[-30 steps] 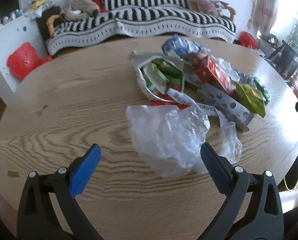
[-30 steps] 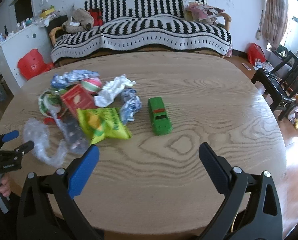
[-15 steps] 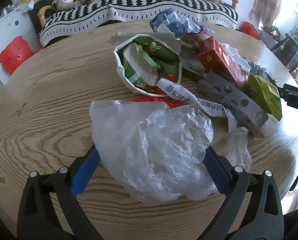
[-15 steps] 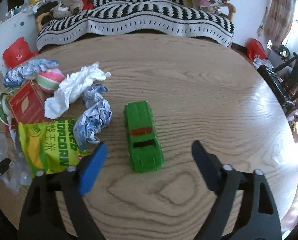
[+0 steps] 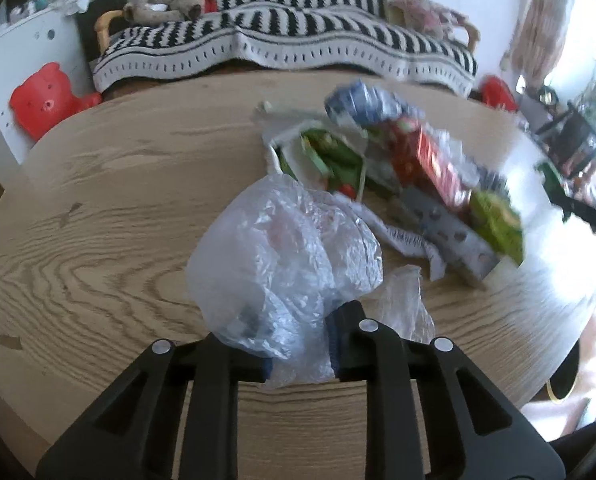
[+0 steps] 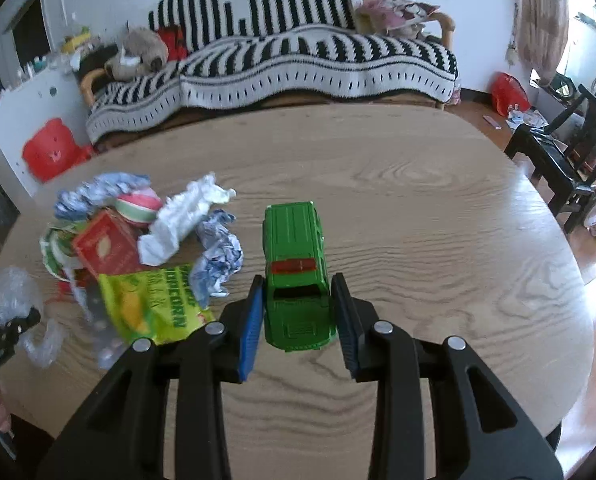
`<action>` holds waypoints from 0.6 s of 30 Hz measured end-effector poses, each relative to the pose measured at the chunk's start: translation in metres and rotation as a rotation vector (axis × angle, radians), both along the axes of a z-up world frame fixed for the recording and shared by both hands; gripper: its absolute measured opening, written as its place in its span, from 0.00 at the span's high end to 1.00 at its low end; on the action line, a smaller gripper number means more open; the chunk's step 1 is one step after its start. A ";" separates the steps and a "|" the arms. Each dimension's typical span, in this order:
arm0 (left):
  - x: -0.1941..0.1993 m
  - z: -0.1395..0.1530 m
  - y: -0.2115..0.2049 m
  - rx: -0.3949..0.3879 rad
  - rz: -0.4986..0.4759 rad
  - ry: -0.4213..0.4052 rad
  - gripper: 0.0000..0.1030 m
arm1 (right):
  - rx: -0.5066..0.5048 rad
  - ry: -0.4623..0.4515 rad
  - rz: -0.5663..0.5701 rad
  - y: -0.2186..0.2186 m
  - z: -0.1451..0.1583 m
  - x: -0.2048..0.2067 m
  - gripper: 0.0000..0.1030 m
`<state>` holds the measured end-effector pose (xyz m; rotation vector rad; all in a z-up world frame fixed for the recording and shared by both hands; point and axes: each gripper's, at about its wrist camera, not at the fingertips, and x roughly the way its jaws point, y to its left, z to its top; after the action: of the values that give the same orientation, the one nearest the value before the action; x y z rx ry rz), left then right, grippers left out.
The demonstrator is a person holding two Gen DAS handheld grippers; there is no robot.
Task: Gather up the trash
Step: 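Grasp the clear plastic bag with the left tool while the right tool grasps the green toy car, then carry both items to the black bin and open both tools over it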
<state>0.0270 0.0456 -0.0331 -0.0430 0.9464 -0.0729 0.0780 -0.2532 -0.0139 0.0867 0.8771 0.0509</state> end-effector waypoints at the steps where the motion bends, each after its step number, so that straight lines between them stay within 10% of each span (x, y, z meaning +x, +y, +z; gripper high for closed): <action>1: -0.001 0.007 0.004 -0.011 0.014 -0.018 0.81 | 0.004 -0.010 0.001 -0.002 0.005 -0.007 0.67; 9: -0.001 0.043 -0.025 -0.063 -0.018 -0.098 0.82 | 0.028 -0.064 -0.027 -0.026 0.034 -0.063 0.67; 18: -0.005 0.060 -0.189 -0.108 -0.333 -0.131 0.82 | 0.026 -0.104 -0.216 -0.124 0.049 -0.145 0.67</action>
<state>0.0221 -0.1435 0.0264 0.0200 0.8105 -0.4297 -0.0673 -0.3770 0.0355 0.2012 0.7588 -0.1339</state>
